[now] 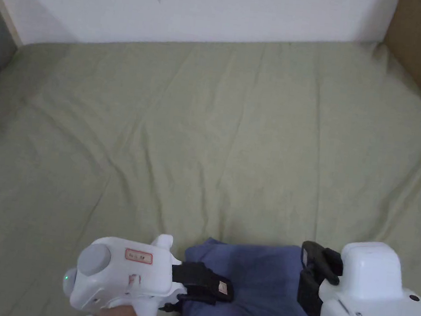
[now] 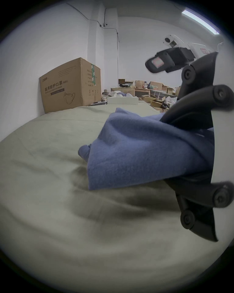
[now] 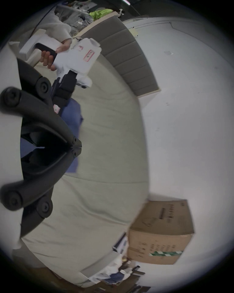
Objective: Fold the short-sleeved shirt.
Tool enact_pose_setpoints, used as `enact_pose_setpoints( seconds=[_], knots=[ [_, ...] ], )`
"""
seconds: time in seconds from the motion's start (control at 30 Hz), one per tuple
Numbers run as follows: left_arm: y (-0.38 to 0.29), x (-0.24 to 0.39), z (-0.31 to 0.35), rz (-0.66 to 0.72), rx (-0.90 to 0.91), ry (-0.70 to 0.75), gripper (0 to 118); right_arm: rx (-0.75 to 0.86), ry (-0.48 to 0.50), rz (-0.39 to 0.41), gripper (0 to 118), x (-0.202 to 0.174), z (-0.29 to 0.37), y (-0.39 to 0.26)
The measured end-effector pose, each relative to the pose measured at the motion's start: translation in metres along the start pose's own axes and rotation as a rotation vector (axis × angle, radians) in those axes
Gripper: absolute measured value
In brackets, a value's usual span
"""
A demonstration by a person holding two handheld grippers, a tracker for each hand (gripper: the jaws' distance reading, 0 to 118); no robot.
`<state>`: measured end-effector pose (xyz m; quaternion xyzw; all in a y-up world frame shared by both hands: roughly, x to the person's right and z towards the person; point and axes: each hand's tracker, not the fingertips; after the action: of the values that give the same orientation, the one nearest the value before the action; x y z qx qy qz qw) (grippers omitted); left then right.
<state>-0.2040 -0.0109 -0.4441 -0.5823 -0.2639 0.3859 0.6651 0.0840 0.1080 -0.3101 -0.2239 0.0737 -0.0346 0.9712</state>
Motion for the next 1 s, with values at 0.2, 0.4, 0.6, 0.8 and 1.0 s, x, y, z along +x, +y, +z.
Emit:
enact_pose_setpoints(
  seconds=[0.2,0.4,0.6,0.8,1.0],
  knots=[
    [0.016,-0.016,0.094,-0.095,0.072,0.146,25,0.207,-0.052,0.067,0,-0.035,0.031,0.012],
    [0.046,-0.052,0.199,-0.149,0.123,0.378,25,0.207,-0.04,0.032,0,-0.053,0.03,0.013],
    [0.082,-0.085,0.282,-0.18,0.141,0.622,25,0.183,-0.062,0.067,0,-0.066,0.015,0.018],
    [0.11,-0.116,0.338,-0.217,0.119,0.935,25,0.127,-0.043,0.079,0,-0.082,-0.004,0.02],
    [0.122,-0.163,0.374,-0.172,0.204,1.07,47,0.078,0.002,0.133,0,-0.099,-0.014,0.016]
  ],
)
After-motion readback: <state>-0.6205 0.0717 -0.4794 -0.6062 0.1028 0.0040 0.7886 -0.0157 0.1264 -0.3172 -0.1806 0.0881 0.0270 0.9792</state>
